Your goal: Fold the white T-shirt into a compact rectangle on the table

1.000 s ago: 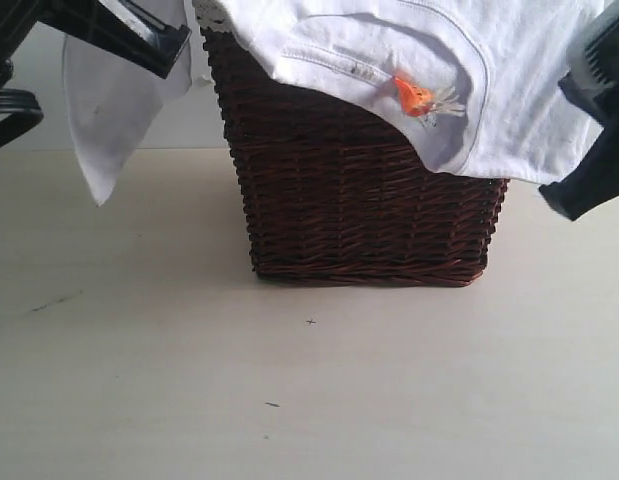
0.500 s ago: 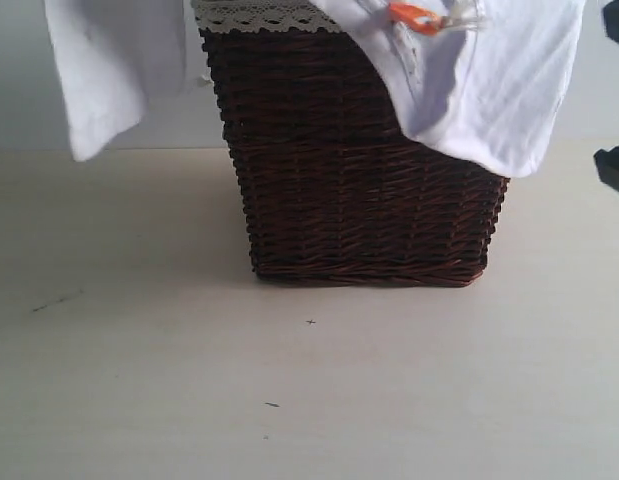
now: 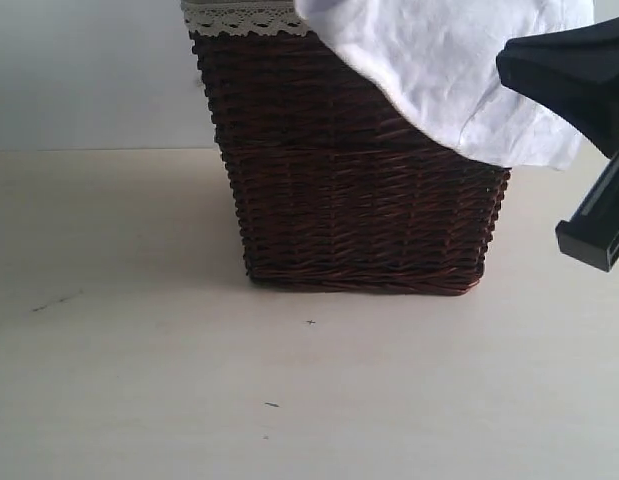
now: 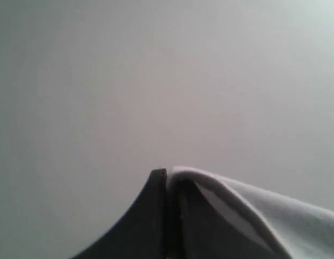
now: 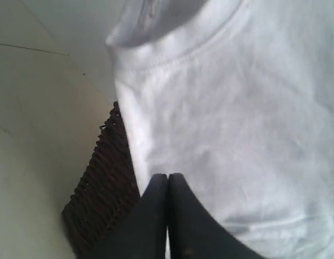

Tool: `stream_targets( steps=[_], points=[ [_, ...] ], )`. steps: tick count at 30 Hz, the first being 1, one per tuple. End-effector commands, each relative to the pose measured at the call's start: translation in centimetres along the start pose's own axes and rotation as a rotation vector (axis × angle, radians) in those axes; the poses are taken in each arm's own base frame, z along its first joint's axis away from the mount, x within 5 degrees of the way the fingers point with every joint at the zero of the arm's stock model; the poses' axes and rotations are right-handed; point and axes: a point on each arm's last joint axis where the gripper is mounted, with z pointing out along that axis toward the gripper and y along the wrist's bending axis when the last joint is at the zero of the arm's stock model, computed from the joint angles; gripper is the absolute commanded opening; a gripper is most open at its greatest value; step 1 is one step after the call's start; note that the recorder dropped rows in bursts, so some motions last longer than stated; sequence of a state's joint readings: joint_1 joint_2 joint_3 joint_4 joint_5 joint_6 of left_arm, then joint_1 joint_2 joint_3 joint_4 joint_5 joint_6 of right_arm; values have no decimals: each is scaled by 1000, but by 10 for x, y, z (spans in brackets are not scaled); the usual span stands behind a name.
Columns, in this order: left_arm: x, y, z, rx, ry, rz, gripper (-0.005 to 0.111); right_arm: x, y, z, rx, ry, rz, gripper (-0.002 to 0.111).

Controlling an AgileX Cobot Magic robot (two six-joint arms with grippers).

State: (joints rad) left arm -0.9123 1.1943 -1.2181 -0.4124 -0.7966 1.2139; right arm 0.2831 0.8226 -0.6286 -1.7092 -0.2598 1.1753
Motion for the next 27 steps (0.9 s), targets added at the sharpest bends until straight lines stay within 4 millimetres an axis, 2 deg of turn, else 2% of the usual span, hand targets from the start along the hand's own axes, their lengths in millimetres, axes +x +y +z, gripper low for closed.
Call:
stream_targets(
  steps=[1,5,8,11,14,17,21,27],
  points=[
    [-26,23,16,-87,-74,-34,0,-2,-1,1,2,-4,12,0],
    [-44,34,27,-68,-119,-29,0,0,0,3,-6,3,48,0],
    [-56,39,38,-26,-139,-24,0,6,2,13,-43,34,109,0],
    [-67,45,47,15,-144,-36,0,13,12,27,-160,52,143,0],
    [-71,43,54,34,-148,-37,0,11,29,34,-365,-15,175,0],
    [-75,45,62,18,-165,-35,0,11,35,37,-437,-52,151,0],
    [-87,52,74,23,-187,-53,0,12,36,38,-442,-47,128,0],
    [-105,66,88,-18,-240,-71,0,27,43,49,-524,23,79,0]
  ],
)
